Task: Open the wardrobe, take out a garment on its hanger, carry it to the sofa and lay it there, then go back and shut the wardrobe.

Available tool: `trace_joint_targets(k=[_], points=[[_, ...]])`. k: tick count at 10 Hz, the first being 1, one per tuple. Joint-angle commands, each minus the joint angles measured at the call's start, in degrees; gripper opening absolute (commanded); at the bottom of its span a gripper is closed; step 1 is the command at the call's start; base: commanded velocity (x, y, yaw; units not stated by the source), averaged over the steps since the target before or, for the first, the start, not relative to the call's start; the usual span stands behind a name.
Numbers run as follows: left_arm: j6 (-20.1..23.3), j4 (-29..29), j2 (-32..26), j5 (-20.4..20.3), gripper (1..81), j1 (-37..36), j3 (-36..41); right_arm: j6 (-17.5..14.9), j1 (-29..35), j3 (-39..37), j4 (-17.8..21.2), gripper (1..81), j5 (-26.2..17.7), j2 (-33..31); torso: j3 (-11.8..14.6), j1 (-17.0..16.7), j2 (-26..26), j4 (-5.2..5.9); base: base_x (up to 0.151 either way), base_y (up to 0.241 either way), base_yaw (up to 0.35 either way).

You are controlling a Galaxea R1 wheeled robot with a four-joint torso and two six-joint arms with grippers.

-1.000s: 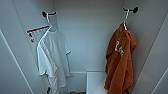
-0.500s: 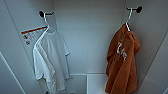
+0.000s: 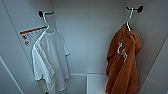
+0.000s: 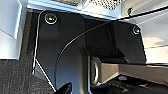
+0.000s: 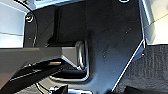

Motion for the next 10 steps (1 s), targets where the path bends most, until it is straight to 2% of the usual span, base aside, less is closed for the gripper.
trace_joint_targets(k=[1, 2, 3, 4, 6, 7, 8, 9, 10], points=[[0.3, 0.5, -0.3, 2.6, 81.1, -1.9, 0.4, -0.2, 1.8, -0.1, -0.5, 81.1, -2.9, 0.4, 0.0, 0.0, 0.0, 0.00, 0.000, 0.000, 0.000], [0.3, 0.5, -0.7, 2.5, 81.1, -2.0, 0.9, -0.3, 1.7, 0.0, -0.6, 81.1, -2.9, 0.3, 0.0, 0.0, 0.0, -2.20, 0.000, 0.000, 0.000], [0.4, 0.6, -1.7, 2.5, 81.1, -2.2, 2.7, -0.4, 1.7, 0.0, -0.7, 81.1, -2.8, 0.2, 0.0, 0.0, 0.0, -5.52, 0.000, 0.000, 0.000], [0.3, 0.6, -3.6, 2.6, 81.1, -3.1, 6.0, -0.4, 1.7, 0.0, -0.7, 81.1, -2.8, 0.1, 0.0, 0.0, 0.0, -6.44, 0.000, 0.000, 0.000], [0.2, 0.6, -7.9, 2.7, 81.1, -5.4, 12.9, -0.4, 1.7, 0.0, -0.7, 81.1, -2.8, 0.1, 0.0, 0.0, 0.0, -9.54, 0.000, 0.000, 0.000], [0.2, 0.6, -9.3, 3.7, 81.1, -6.9, 14.9, -0.4, 1.5, 0.0, -0.7, 81.1, -2.7, 0.0, 0.0, 0.0, 0.0, -6.38, 0.000, 0.000, 0.000], [0.2, 0.0, -10.2, 5.6, 81.1, -8.7, 15.9, -0.4, 0.9, -0.2, -0.7, 81.1, -2.4, -0.1, 0.0, 0.0, 0.0, -7.91, 0.000, 0.000, 0.000], [0.1, -0.1, -10.9, 6.8, 81.1, -10.6, 16.5, -0.4, 0.0, 0.0, -0.5, 81.1, -1.9, -0.4, 0.0, 0.0, 0.0, -8.70, 0.000, 0.000, 0.000], [0.1, -0.2, -11.4, 8.5, 81.1, -12.6, 17.1, -0.4, -0.6, 0.2, -0.4, 81.1, -1.6, -0.6, 0.0, 0.0, 0.0, -8.77, 0.000, 0.000, 0.000]])
